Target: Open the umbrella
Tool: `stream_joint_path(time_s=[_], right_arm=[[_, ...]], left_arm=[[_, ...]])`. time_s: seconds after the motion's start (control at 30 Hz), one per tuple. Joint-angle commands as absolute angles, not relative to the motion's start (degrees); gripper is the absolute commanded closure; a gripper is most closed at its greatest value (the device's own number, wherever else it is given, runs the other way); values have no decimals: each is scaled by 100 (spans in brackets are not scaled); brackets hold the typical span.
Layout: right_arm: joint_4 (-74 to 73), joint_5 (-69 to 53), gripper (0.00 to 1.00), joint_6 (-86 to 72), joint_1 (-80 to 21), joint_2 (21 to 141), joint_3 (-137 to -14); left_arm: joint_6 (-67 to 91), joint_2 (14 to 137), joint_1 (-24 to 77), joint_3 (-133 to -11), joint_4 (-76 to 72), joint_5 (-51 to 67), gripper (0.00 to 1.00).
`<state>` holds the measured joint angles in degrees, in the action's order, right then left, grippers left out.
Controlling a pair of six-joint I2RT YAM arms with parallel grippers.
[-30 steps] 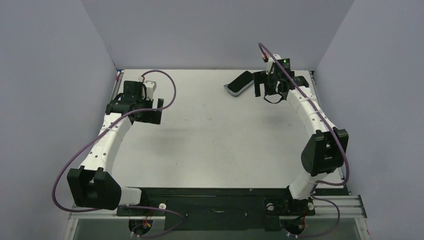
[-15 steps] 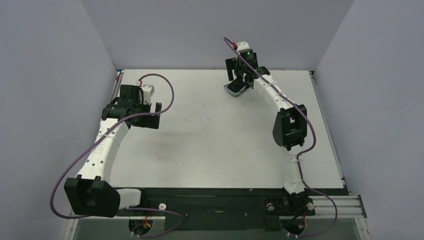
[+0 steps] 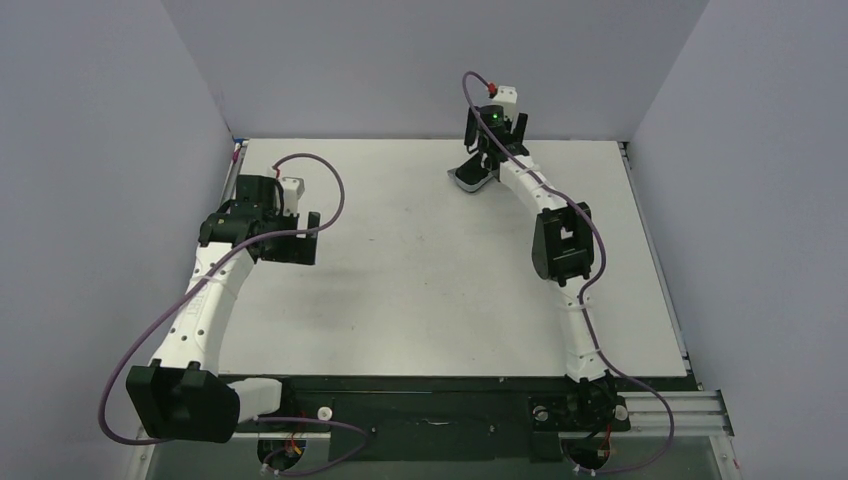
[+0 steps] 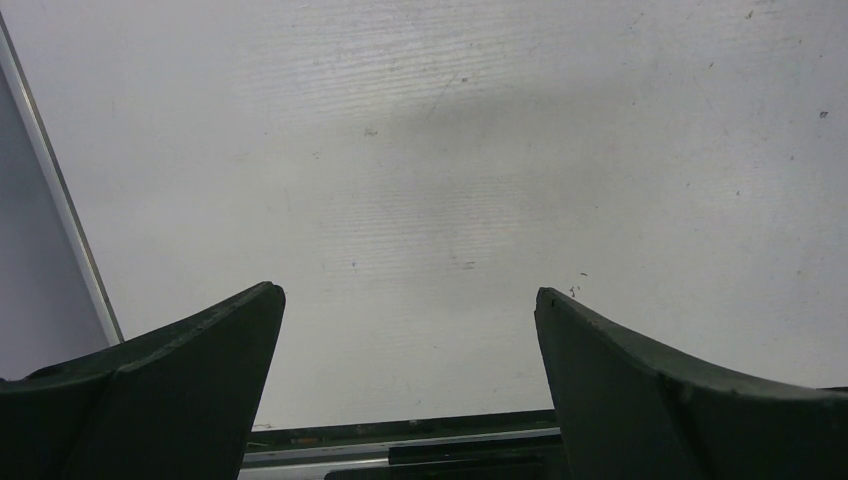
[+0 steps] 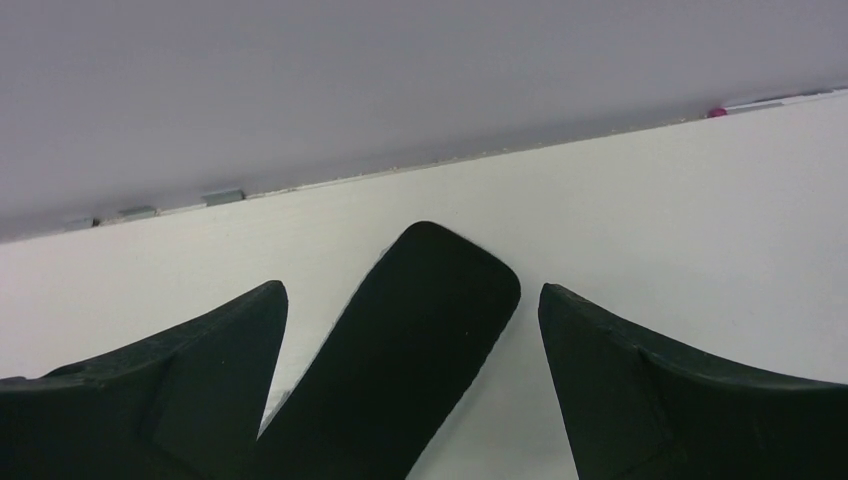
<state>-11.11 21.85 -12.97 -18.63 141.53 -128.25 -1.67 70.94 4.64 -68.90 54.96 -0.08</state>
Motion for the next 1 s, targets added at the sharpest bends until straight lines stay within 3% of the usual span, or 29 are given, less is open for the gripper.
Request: stream_joint_path(time_s=[0.0,0.27,0.4,0.6,0.83,0.97], right_arm=[[-742,2257,9,-2327,-1698,14464,-13223],[-1102,1920,8,-3709,-1503,14848,-13590],[-1285,1426,10,-4559,-1515,14742,-13077],[-1429,838,30,-5083,-1830,14681,-12466],[-1551,192,64,-4910,-2132,14078,-11106],[-1347,-498,72,-4829,-2212,13620,-10127]], left_arm=[[-37,6944,400,-7034,5660,81,3],[-35,6798,300,-7026,5904,77,3],[-51,6781,292,-7158,6057,-92,3],[-202,6664,299,-7166,6107,-243,3],[-46,6907,299,-7207,5767,204,3],[114,7099,299,-7187,5413,572,3]])
